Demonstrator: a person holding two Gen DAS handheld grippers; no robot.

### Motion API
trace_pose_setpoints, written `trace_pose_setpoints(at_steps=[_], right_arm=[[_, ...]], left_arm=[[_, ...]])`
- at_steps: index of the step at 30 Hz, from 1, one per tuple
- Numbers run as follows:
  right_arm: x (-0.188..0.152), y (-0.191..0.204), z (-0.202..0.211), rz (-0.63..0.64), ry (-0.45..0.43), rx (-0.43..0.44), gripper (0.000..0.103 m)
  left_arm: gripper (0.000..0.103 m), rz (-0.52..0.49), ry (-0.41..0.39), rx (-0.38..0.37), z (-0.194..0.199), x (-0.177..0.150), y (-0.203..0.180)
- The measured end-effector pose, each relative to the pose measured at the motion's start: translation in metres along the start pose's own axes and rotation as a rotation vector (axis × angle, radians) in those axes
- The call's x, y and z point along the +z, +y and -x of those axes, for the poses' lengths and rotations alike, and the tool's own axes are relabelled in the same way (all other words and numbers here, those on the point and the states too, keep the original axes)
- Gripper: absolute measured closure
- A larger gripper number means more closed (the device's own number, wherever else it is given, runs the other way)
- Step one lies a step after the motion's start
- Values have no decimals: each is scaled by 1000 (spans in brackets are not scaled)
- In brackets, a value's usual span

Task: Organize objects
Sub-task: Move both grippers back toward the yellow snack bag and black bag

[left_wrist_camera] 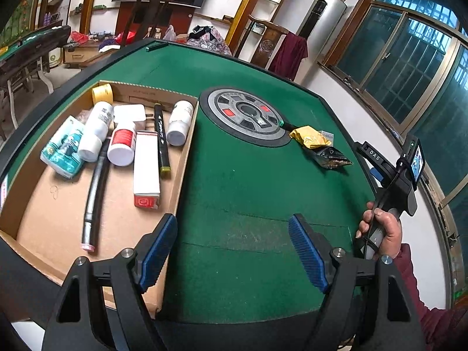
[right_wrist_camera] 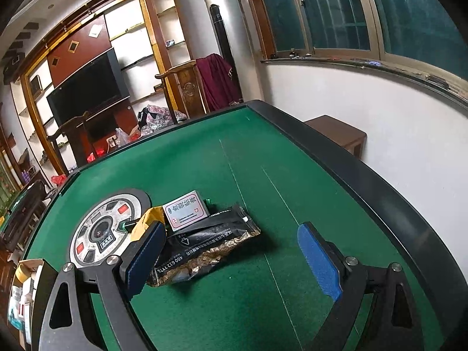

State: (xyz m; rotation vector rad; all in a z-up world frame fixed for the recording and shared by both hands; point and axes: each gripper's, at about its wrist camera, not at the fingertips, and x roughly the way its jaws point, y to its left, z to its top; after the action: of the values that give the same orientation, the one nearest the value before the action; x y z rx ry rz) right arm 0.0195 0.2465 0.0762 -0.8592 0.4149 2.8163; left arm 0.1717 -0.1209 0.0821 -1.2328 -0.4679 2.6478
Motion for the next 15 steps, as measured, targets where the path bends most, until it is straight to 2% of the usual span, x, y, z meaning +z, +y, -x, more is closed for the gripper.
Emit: trace_pose_setpoints(at_steps=[7, 11, 13, 15], right_arm=[[-2, 8, 4, 46, -27, -26, 8], [0, 10, 11, 36, -45, 11, 8], [3, 8, 17, 32, -78, 26, 8], [12, 6, 17, 16, -62, 64, 5]], left_arm=[[25, -24, 15, -33, -5, -5, -11], [25, -60, 26, -69, -15, 1, -20], [25, -72, 29, -69, -22, 8, -24], [24, -99, 37, -60, -31, 17, -28]])
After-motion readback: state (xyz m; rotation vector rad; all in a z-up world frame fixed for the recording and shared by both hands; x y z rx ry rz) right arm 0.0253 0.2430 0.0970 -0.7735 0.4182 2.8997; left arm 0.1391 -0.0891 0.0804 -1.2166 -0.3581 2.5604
